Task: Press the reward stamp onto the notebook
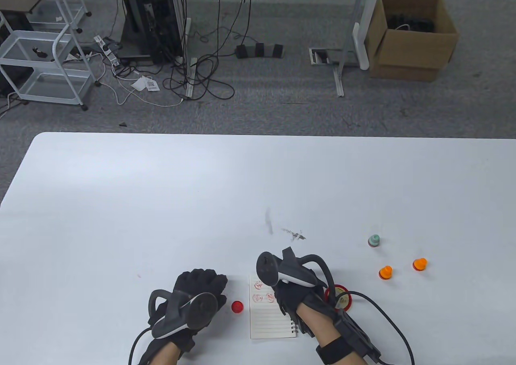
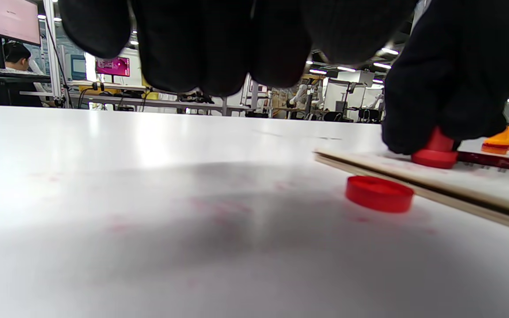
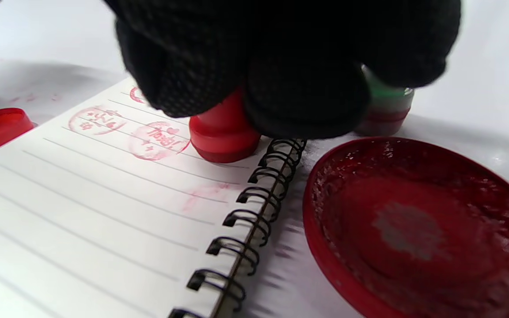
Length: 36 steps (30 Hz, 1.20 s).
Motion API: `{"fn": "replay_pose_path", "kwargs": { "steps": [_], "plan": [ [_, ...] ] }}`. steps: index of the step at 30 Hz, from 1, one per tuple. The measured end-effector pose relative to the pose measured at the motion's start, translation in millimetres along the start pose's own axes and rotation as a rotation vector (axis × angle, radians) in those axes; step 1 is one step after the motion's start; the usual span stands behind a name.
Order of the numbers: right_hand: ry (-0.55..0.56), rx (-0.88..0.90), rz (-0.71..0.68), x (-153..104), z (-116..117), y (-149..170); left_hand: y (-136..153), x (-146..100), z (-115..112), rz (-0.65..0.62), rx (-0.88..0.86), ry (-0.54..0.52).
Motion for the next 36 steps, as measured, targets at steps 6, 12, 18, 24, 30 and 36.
{"fn": "replay_pose_path", "kwargs": {
  "steps": [6,12,18,24,30,36],
  "plan": [
    [0.021,0.001,-0.007,0,1,0,0,0,0,-0.004,-0.005,-0.002],
    [0.047,-0.028,-0.021,-5,2,-3,-1,0,0,-0.003,0.0,0.003],
    [0.112,-0.063,-0.042,-16,5,-4,-5,-2,4,-0.026,-0.024,-0.02],
    [0.398,-0.044,-0.037,-42,0,16,-8,-5,10,-0.043,-0.026,-0.064],
    [0.481,0.289,0.013,-68,3,65,-9,-2,5,-0.042,-0.014,-0.025],
    [0.58,0.506,0.048,-84,17,90,-16,1,-7,-0.037,0.018,0.05]
  ]
}}
Point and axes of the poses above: the tracker on the back of each hand, its own y axis roughly to the little-finger side, its own x axis roughly from the wrist to the fingertips, z = x × y, the point moved 4 cm from there along x, roughly from the wrist to the fingertips, and after that the axes turned 10 degrees about -x, right-handed, at the moved point
